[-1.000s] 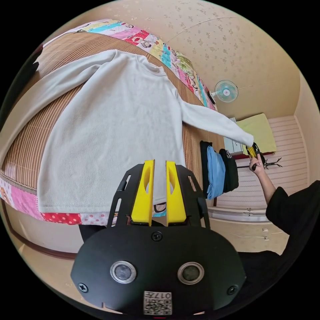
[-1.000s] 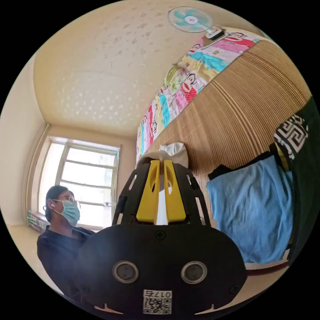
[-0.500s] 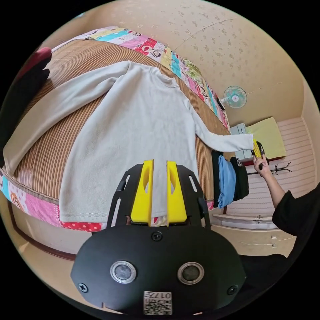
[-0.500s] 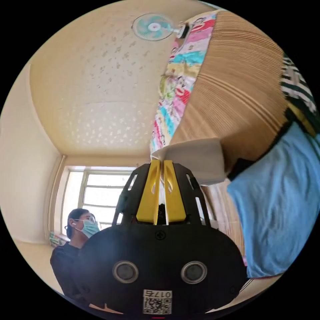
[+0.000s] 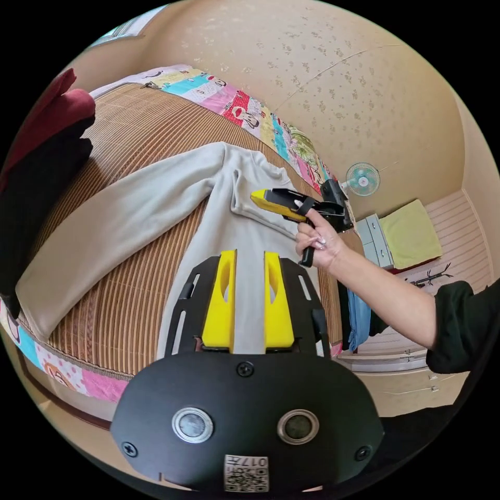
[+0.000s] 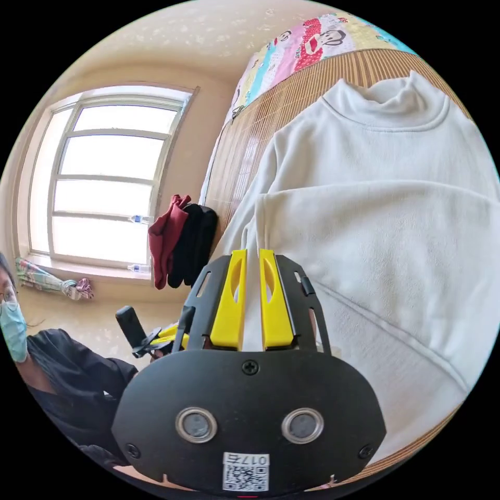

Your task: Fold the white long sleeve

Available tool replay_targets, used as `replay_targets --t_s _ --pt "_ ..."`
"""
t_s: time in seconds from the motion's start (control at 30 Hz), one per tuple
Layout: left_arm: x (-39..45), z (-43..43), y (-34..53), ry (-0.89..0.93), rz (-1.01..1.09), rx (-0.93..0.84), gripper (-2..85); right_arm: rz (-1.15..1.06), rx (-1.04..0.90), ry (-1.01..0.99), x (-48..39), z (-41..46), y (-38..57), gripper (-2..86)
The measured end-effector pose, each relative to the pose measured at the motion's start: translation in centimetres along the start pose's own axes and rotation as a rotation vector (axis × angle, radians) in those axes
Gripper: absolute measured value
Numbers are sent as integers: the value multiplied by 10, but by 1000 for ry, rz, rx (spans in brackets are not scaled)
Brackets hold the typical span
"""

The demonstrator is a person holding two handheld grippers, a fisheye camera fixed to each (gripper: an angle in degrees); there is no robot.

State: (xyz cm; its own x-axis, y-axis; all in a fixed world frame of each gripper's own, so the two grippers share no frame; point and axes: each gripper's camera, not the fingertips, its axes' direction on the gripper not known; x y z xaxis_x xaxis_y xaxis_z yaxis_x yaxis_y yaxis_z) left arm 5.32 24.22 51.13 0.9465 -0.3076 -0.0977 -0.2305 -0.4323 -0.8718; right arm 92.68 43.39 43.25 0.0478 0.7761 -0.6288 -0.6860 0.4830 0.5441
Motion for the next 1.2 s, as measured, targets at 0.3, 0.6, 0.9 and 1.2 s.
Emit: replay_targets --t_s 0.3,0.6,0.9,1.2 --pt "30 61 -120 -70 176 26 110 89 218 341 8 -56 98 21" --pt "68 160 -165 -389 217 -68 83 324 599 588 43 -97 116 25" --pt "133 90 -189 -345 297 97 22 424 659 710 45 -56 104 38" --pt "92 109 -254 -447 192 65 51 368 489 850 72 16 49 40"
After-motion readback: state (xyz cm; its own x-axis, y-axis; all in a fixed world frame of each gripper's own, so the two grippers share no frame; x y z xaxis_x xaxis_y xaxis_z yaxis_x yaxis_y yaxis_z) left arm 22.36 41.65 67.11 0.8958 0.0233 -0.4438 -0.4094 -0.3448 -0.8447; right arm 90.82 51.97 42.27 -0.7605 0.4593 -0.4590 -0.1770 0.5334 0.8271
